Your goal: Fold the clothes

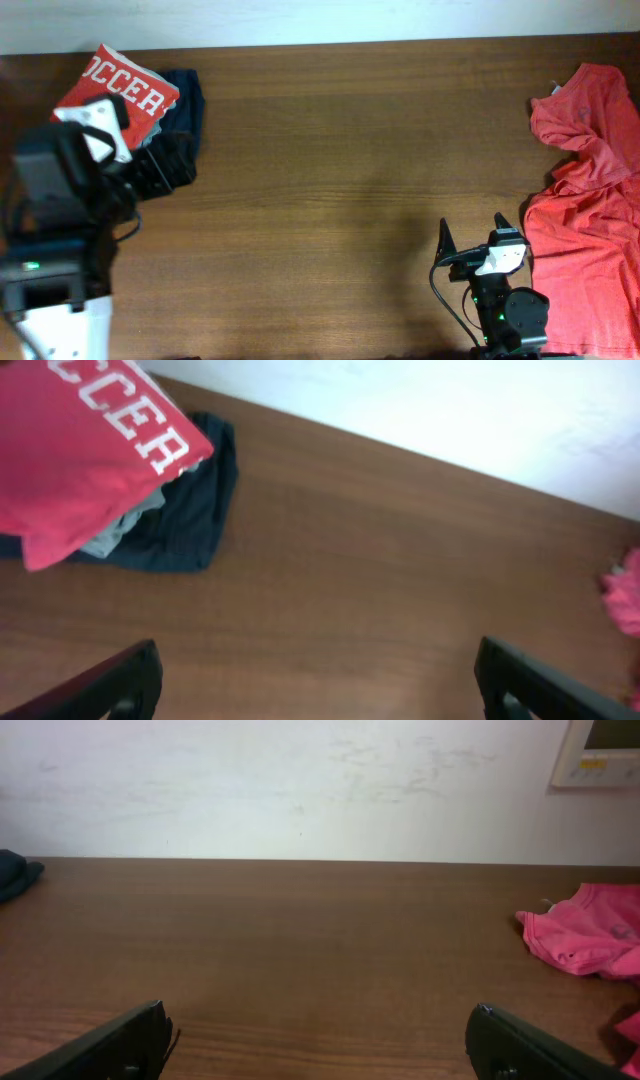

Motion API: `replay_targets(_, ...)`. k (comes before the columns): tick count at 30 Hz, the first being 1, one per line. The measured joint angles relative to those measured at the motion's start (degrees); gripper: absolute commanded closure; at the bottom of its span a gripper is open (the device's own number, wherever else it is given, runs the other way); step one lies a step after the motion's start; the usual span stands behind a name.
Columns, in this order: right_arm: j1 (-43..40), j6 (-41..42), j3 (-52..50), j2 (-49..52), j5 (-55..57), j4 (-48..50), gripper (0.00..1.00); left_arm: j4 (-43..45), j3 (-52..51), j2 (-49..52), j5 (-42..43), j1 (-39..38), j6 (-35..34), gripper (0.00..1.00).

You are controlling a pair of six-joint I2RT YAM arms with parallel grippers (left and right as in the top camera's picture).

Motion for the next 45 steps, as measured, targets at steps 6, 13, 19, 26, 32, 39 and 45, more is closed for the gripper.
replay_targets(6, 0.0, 0.0, 0.0, 0.0, 0.0, 0.0, 0.01, 19.0, -23.3, -4.0, -0.6, 0.0, 0.0, 0.01)
replay_targets(13, 0.0, 0.0, 0.0, 0.0, 0.0, 0.0, 0.01, 38.2, -43.6, -7.3, -1.0, 0.0, 0.0, 0.01)
replay_targets(19, 0.0, 0.0, 0.0, 0.0, 0.0, 0.0, 0.01, 45.4, -54.4, -9.6, -2.1, 0.0, 0.0, 0.01)
replay_targets(26, 0.0, 0.0, 0.0, 0.0, 0.0, 0.0, 0.01, 46.3, -63.6, -12.7, -5.1, 0.0, 0.0, 0.01)
replay_targets(32, 0.0, 0.0, 0.0, 0.0, 0.0, 0.0, 0.01, 54.4, -69.9, -15.5, -6.0, 0.0, 0.0, 0.01)
replay_targets(39, 0.0, 0.0, 0.0, 0.0, 0.0, 0.0, 0.01, 59.4, -74.7, -18.8, -6.2, 0.0, 0.0, 0.01)
replay_targets(45, 0.0, 0.0, 0.0, 0.0, 0.0, 0.0, 0.01, 58.6, -74.8, -23.5, -6.4, 0.0, 0.0, 0.01)
